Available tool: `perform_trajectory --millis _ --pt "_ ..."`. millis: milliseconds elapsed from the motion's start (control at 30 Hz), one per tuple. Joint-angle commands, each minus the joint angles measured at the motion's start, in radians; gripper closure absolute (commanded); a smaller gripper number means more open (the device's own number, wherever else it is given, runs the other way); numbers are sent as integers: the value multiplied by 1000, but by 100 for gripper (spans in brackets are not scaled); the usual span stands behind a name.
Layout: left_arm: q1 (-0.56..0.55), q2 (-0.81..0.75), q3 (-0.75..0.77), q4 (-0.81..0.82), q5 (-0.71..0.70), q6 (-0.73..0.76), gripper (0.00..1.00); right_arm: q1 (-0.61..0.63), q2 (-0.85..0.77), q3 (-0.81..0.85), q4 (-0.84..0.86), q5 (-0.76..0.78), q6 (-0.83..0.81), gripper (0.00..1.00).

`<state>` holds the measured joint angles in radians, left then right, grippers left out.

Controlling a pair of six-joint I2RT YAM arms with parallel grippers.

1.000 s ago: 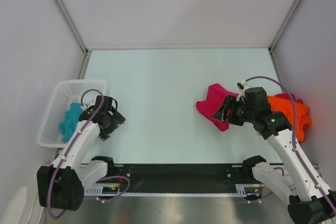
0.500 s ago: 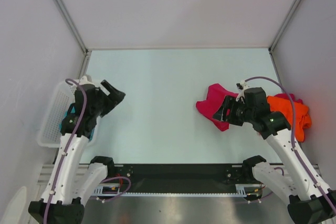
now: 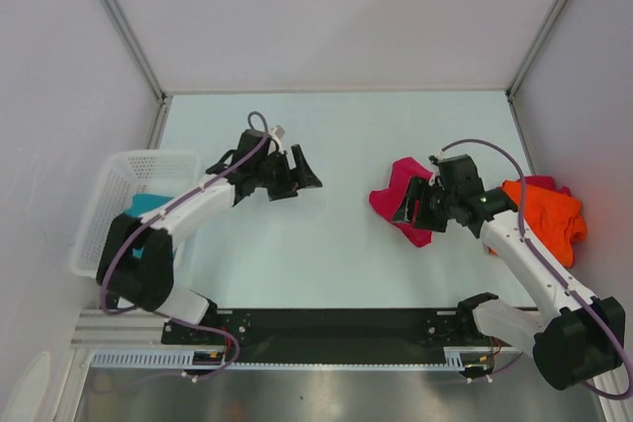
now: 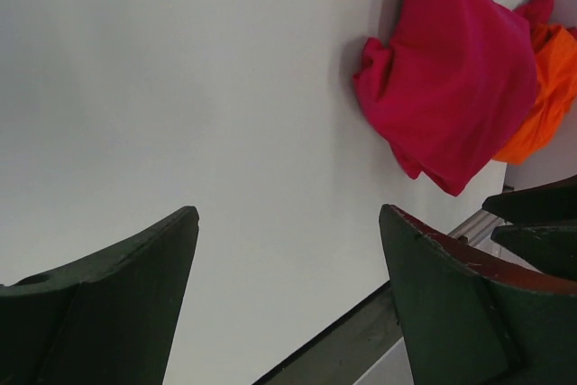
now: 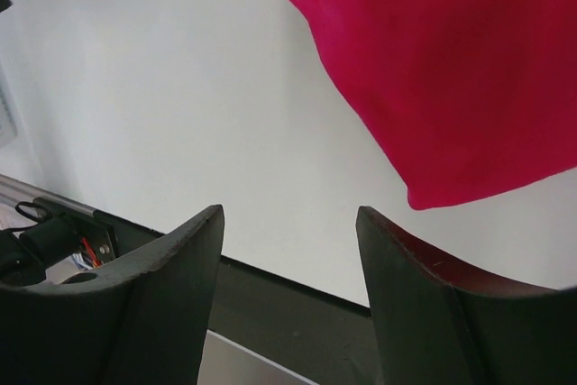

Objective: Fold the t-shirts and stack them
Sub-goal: Flatten out the tshirt

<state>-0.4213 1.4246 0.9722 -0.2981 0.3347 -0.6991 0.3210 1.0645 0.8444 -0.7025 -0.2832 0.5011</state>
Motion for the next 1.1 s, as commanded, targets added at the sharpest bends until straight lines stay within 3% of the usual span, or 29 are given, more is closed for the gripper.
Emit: perform_trajectory --millis 0,333,667,867,1067 --pt "-39 135 105 244 165 13 13 3 6 91 -14 68 10 34" --pt "-137 554 336 526 414 -34 11 27 35 147 -91 202 77 34" --pt "-135 663 287 747 489 -155 11 157 129 125 -121 308 186 34" --pt "-137 767 235 1071 544 -347 12 219 170 120 -118 326 229 34" --pt "-158 810 229 1149 546 -415 11 230 196 159 -147 345 223 34"
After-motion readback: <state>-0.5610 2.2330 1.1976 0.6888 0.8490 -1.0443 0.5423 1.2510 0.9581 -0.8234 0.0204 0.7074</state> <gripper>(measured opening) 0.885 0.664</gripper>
